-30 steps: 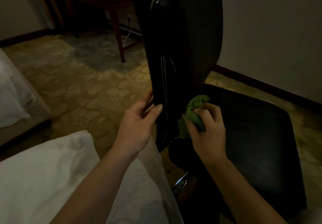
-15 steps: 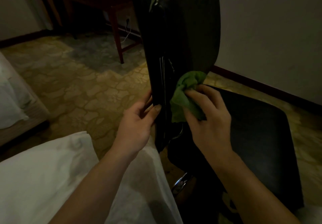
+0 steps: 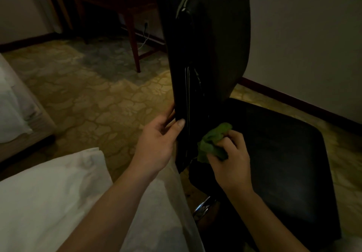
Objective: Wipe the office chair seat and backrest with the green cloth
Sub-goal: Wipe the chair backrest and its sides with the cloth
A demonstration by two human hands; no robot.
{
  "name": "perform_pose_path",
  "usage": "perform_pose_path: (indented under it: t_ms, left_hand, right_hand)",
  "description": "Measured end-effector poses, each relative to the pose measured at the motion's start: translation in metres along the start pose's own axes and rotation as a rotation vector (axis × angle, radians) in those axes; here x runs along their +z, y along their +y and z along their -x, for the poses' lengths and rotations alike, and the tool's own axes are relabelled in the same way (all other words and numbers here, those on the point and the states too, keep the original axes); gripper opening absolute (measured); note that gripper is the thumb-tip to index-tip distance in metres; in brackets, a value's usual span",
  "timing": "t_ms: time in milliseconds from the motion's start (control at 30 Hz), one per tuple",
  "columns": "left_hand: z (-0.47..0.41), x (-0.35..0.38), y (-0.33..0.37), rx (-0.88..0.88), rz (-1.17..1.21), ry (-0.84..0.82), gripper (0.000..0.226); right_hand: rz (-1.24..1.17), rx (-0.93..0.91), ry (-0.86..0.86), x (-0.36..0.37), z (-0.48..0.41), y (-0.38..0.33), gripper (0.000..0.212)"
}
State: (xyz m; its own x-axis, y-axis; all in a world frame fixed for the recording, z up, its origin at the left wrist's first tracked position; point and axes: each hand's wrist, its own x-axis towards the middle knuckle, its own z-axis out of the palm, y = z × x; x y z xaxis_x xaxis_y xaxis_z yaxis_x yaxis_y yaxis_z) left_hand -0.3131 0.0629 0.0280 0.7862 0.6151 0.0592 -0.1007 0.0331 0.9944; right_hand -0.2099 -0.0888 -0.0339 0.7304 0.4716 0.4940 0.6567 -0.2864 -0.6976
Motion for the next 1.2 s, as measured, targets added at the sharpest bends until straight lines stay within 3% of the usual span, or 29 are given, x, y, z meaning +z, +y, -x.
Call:
perform_pose_path:
  t_ms: [100,233,400,800,1033,1200]
  left_hand:
    - [0.000,0.001,-0.001,0.006,0.007,-0.010,0.044]
    - [0.000,0.001,0.000,0.003,0.017,-0.015,0.042]
    - [0.001,0.002,0.003,0.004,0.007,-0.011,0.043]
    - [0.001,0.002,0.001,0.004,0.045,-0.012,0.043]
    - [0.002,0.000,0.002,0.000,0.015,-0.026,0.042]
    - [0.002,0.002,0.004,0.012,0.022,-0.022,0.045]
  right_hand:
    - [-0.184,0.164,0.027,-0.006,-0.003,-0.007,0.017]
    - [-0.368,0.104,0.188,-0.017,-0.023,-0.037,0.014]
    - [-0.312,-0.026,0.182,-0.009,-0.046,-0.052,0.015]
    - [-0.389,0.209,0.074,-0.005,-0.020,-0.011,0.017]
    - [-0.402,0.109,0.206,-0.021,-0.045,-0.049,0.025]
    - [-0.379,0.098,0.130,-0.017,-0.053,-0.044,0.022]
